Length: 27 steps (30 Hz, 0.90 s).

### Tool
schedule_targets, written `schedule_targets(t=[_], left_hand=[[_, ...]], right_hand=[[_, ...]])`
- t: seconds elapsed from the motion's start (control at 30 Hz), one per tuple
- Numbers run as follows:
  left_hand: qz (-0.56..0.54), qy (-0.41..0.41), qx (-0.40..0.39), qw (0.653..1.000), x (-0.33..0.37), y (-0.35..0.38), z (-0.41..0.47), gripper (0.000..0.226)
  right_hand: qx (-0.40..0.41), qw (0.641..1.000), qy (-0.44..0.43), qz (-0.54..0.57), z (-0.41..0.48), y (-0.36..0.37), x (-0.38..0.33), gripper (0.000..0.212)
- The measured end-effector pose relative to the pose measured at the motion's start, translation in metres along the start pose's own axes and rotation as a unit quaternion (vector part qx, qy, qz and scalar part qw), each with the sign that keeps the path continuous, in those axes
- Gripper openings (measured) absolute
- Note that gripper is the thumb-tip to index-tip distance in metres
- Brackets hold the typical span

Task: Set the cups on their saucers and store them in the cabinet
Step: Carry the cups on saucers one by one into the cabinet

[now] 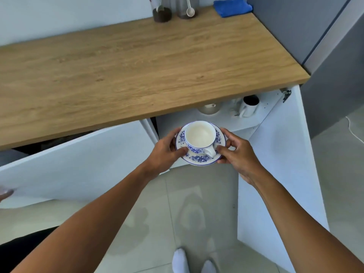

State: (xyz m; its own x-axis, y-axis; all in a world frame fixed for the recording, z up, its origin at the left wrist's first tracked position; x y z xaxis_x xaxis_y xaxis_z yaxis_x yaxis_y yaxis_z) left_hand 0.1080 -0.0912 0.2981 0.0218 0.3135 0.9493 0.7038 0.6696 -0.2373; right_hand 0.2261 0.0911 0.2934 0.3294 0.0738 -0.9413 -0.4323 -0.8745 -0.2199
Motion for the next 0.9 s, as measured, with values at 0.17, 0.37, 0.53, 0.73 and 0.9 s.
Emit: schedule_targets(t=[0.17,0.37,0.53,0.73,0.9], left_hand=[[0.019,-0.013,-0.014,1.0,-0.051,0.008,0.025,0.058],[0.009,-0.027,0.008,1.0,-0.122,0.017,0.092,0.064],[0.014,-0.028,0.055,0.998,-0.177,0.024,0.164,0.064],[-0.001,-0.019,0.094,0.995,-0.228,0.019,0.244,0.059],[0.009,-0.014,0.12,0.993,-0.252,-0.001,0.3,0.055]], right_hand=[[0.014,0.999,0.027,0.01,0.026,0.015,0.053,0.059],[0.006,1.0,0.017,0.018,0.103,0.028,0.12,0.059],[-0.017,1.0,0.001,0.002,0.188,0.027,0.168,0.058],[-0.05,0.999,-0.01,0.0,0.28,0.039,0.195,0.059],[-0.078,0.997,-0.029,-0.007,0.347,0.059,0.198,0.052]])
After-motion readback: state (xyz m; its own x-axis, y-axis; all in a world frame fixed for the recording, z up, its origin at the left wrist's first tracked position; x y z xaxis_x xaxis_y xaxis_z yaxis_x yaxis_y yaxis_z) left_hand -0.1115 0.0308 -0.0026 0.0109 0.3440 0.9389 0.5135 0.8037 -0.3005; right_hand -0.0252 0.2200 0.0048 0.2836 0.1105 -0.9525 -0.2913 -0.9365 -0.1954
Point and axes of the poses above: each hand's wrist, its own z-axis towards the middle knuckle, its own y-axis out of the palm, x = y × z, the point moved 6 cm from there along z, towards the middle knuckle, and after that the axes turned 4 degrees about -z, right-handed, at the moved point
